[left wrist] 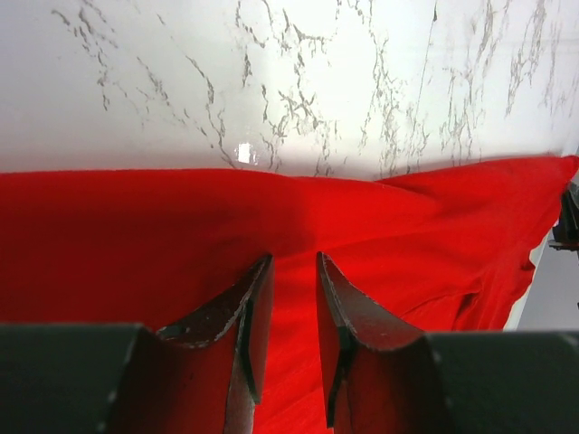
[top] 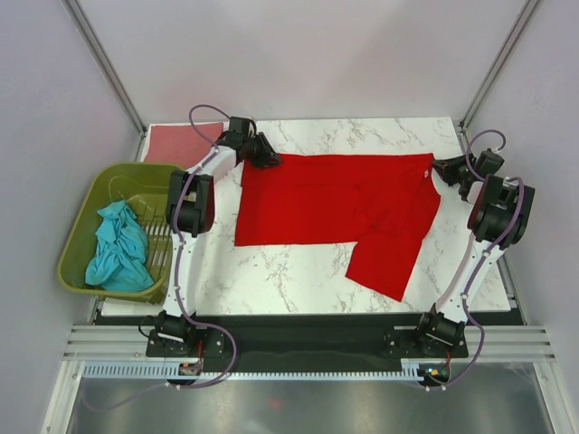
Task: Fold and stack the t-shirts
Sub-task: Fold the tshirt
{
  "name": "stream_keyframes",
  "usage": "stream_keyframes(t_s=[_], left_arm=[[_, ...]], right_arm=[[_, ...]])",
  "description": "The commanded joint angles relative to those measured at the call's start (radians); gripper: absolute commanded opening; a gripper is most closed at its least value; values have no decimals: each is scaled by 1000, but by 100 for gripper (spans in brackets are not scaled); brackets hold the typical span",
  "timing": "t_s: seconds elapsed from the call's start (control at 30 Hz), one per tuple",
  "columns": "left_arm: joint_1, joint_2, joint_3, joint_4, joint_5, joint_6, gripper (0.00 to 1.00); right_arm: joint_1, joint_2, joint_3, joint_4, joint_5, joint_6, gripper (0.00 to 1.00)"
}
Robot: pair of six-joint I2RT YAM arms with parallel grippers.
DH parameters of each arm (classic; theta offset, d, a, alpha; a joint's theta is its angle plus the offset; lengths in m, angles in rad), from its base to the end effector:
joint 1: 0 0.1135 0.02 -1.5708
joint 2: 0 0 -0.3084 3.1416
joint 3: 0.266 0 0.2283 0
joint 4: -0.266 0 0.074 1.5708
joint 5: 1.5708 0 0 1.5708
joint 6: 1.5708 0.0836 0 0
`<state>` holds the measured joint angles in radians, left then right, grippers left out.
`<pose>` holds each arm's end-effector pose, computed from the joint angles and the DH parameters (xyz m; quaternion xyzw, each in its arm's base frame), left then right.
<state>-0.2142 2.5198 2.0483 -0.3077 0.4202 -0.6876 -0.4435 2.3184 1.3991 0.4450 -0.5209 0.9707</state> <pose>0.5801 -0.1611 0.1409 -0.1334 0.8961 -0.3375 0.2555 0.5068 -0.1947 0.1340 0.4337 0.7141 0.3434 0.4290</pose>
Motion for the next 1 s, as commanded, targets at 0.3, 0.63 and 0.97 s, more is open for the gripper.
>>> stream_keyframes(t_s=[0.3, 0.63, 0.97], left_arm=[[24, 10, -31, -123, -89, 25, 35], [24, 16, -22, -122, -84, 25, 35], [26, 30, 1, -122, -78, 31, 35]], right_arm=[[5, -8, 103, -69, 36, -105, 35], [92, 10, 280, -308, 134, -303, 39], [131, 114, 436, -474, 232, -320, 45]])
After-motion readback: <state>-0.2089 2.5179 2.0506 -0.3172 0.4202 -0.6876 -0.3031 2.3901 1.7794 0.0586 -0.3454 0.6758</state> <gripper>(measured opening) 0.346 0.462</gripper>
